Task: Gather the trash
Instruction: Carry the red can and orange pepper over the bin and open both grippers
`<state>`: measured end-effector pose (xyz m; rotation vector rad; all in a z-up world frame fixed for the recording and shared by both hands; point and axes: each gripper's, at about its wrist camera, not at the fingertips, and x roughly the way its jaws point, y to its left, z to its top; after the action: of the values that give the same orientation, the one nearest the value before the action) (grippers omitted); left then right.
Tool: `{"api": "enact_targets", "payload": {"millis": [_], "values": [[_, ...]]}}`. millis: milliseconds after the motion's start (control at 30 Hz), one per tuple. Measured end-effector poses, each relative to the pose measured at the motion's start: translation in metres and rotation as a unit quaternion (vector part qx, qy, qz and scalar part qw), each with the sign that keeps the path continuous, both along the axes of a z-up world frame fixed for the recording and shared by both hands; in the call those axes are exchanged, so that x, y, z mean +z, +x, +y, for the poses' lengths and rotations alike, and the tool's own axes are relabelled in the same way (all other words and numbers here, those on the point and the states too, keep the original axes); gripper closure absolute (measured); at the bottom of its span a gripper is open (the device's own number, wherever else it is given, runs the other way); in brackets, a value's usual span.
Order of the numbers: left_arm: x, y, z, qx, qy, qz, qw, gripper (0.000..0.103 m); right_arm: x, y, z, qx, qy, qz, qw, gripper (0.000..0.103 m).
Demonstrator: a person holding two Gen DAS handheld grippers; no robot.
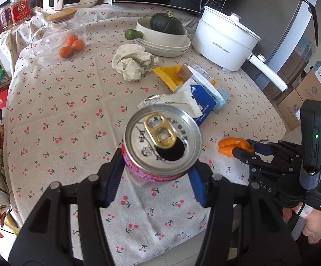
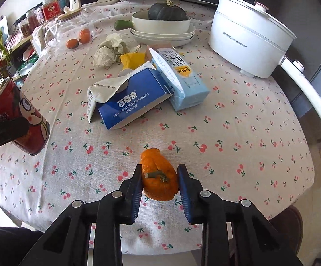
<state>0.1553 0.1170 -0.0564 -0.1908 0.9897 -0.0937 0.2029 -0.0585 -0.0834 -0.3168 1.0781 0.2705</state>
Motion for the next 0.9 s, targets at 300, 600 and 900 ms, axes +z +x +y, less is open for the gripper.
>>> {"api": "enact_targets", "payload": {"millis": [300, 600, 900], "values": [[-0.001, 0.006, -0.047, -0.045, 0.006, 0.0, 0.999, 0.046, 0.021, -0.009, -0.049, -0.032, 0.015, -0.008, 0.999, 0.073], [0.004, 0.007, -0.103, -0.095, 0.0, -0.008, 0.9954, 0.046, 0.041, -0.022, -0.101, -0.06, 0.028, -0.02, 0.998, 0.074], [0.002, 0.0, -0.165, -0.156, -0.007, -0.008, 0.9877, 0.046, 0.046, -0.046, -0.171, -0.101, 0.029, -0.018, 0.994, 0.074]]}}
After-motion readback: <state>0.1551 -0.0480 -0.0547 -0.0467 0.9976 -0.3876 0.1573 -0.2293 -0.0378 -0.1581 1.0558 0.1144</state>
